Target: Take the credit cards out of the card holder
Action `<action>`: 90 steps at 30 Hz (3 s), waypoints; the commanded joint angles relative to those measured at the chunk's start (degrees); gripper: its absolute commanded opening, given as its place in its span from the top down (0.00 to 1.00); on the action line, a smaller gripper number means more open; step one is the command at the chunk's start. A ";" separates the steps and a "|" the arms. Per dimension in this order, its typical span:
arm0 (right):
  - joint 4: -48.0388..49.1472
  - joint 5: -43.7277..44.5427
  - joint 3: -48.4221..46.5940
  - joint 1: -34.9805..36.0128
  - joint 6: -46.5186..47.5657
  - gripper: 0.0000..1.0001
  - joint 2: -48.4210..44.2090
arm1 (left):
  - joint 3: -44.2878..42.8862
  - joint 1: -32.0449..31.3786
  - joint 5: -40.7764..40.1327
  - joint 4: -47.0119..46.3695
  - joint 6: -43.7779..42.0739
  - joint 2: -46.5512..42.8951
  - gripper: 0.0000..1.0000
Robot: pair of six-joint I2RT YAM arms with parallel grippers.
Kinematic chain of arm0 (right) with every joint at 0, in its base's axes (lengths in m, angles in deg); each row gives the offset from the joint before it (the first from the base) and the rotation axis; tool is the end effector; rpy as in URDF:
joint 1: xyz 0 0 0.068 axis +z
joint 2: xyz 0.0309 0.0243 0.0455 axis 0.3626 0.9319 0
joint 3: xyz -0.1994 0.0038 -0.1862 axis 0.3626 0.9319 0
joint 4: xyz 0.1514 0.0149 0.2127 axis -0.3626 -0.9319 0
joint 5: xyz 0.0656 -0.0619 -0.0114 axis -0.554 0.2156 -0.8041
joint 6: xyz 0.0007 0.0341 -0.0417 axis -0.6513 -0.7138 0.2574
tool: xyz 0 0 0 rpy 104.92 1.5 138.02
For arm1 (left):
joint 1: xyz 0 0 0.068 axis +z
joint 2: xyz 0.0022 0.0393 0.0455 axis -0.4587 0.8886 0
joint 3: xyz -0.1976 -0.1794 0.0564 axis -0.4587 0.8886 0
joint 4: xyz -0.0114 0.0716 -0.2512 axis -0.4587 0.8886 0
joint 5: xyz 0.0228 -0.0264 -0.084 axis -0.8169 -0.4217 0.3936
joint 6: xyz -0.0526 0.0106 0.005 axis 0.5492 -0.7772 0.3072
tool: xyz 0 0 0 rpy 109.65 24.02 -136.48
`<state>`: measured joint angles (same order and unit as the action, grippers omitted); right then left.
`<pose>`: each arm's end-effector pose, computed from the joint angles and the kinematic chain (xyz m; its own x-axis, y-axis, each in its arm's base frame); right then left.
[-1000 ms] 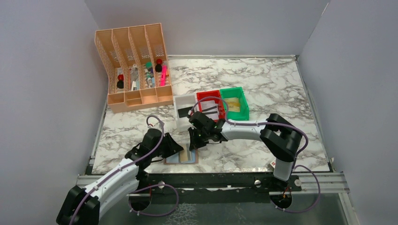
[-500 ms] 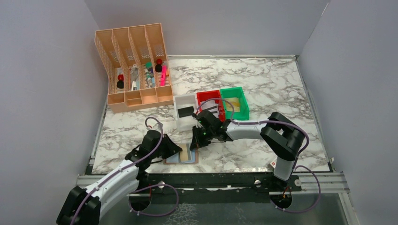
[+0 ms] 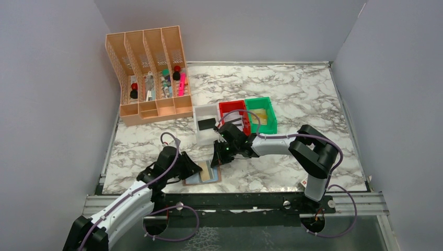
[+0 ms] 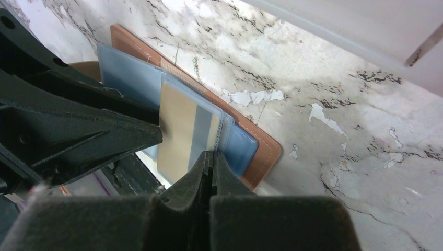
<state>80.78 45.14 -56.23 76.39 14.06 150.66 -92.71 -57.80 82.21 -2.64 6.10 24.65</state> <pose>0.1977 0.3041 0.1333 -0.9166 -0.2380 -0.3213 -0.3925 0.6888 0.6095 0.1092 -0.0726 0.1261 -0.8448 -0.4429 -0.3003 -0.1302 0.7145 -0.6874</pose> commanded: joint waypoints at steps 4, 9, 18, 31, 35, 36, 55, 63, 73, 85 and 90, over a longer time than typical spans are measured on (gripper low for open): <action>-5.98 6.46 2.96 0.14 1.77 0.99 5.55 | -3.17 -0.26 -1.98 6.43 0.89 0.48 0.68; -6.01 6.53 2.82 0.14 1.77 0.99 5.47 | -3.36 -0.56 -1.62 7.59 2.46 1.14 0.67; -6.14 6.37 2.49 0.06 1.96 0.99 5.79 | -3.61 -2.90 -2.95 11.64 6.28 -0.60 0.81; -5.83 5.63 2.14 0.06 2.11 0.99 5.72 | -4.34 -3.68 -3.24 10.72 5.12 1.43 0.86; -5.71 5.17 2.18 0.06 2.21 0.99 5.69 | -4.09 -3.71 -2.19 8.52 4.26 1.34 0.83; -5.67 5.02 2.09 0.06 2.30 0.99 5.75 | -3.90 -3.69 -1.47 7.39 4.04 1.71 0.82; -5.23 4.05 1.93 0.06 2.43 0.99 6.04 | -6.06 -3.69 -4.36 8.66 2.87 2.82 0.71; -5.17 3.82 1.70 0.06 2.48 0.99 6.15 | -6.13 -3.82 -3.44 9.48 3.18 5.57 0.82; -5.08 4.00 2.04 0.06 2.48 0.99 6.02 | -10.89 -4.51 -3.82 13.57 2.99 6.16 0.76; -4.91 3.83 2.00 0.06 2.56 0.99 6.15 | -11.56 -9.08 -7.09 17.63 5.94 5.67 0.87; -4.90 3.72 1.91 0.02 2.65 0.99 6.33 | -11.50 -9.23 -7.60 17.57 5.98 5.30 0.89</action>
<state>82.14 43.70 -56.77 75.52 14.27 151.69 -102.96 -66.79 76.79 14.08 11.15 30.81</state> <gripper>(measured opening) 0.017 0.123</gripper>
